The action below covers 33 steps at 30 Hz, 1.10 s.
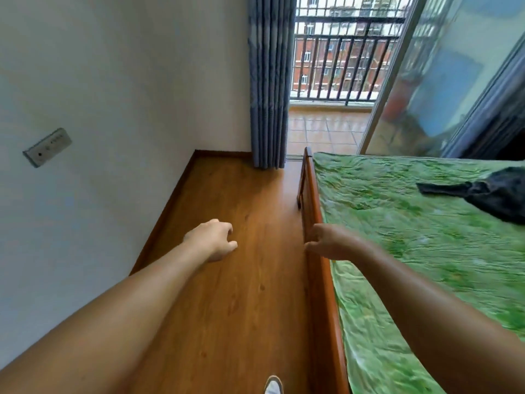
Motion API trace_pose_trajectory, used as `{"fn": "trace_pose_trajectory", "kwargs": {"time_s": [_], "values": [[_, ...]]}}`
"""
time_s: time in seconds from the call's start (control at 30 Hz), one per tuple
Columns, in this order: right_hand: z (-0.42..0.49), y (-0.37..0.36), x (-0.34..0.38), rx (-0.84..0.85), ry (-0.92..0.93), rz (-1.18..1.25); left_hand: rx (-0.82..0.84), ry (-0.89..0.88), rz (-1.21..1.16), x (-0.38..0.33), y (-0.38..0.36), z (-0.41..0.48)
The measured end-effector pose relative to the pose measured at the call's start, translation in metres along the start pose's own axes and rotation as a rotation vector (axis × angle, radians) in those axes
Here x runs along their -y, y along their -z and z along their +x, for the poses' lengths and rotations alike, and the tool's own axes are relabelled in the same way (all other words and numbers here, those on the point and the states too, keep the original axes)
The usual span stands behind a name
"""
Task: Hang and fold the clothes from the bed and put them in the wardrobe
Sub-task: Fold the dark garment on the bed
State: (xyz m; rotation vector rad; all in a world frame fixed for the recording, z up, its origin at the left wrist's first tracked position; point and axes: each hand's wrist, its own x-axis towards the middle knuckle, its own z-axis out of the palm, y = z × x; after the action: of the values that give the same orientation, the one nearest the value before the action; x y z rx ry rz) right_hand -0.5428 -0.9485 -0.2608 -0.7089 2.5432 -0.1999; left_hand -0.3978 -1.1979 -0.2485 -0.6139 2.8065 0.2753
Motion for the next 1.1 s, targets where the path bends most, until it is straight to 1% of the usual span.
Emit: {"fn": "trace_pose_trajectory", "kwargs": {"time_s": [0.23, 0.37, 0.53, 0.8, 0.93, 1.1], "values": [[0.099, 0.083, -0.057, -0.028, -0.124, 0.036, -0.009, -0.141, 0.046, -0.061, 0.056, 0.158], [0.173, 0.121, -0.07, -0.073, -0.153, 0.026, -0.016, -0.209, 0.032, -0.077, 0.083, 0.251], [0.294, 0.165, -0.056, -0.095, -0.168, 0.04, -0.01, -0.251, -0.006, -0.062, 0.116, 0.38], [0.472, 0.258, -0.019, -0.116, -0.241, 0.083, 0.037, -0.285, -0.004, -0.019, 0.201, 0.585], [0.541, 0.293, -0.023, -0.109, -0.262, 0.08, 0.054, -0.314, 0.009, -0.021, 0.224, 0.668], [0.641, 0.326, -0.055, -0.096, -0.256, 0.124, 0.069, -0.357, 0.029, -0.048, 0.239, 0.789]]}}
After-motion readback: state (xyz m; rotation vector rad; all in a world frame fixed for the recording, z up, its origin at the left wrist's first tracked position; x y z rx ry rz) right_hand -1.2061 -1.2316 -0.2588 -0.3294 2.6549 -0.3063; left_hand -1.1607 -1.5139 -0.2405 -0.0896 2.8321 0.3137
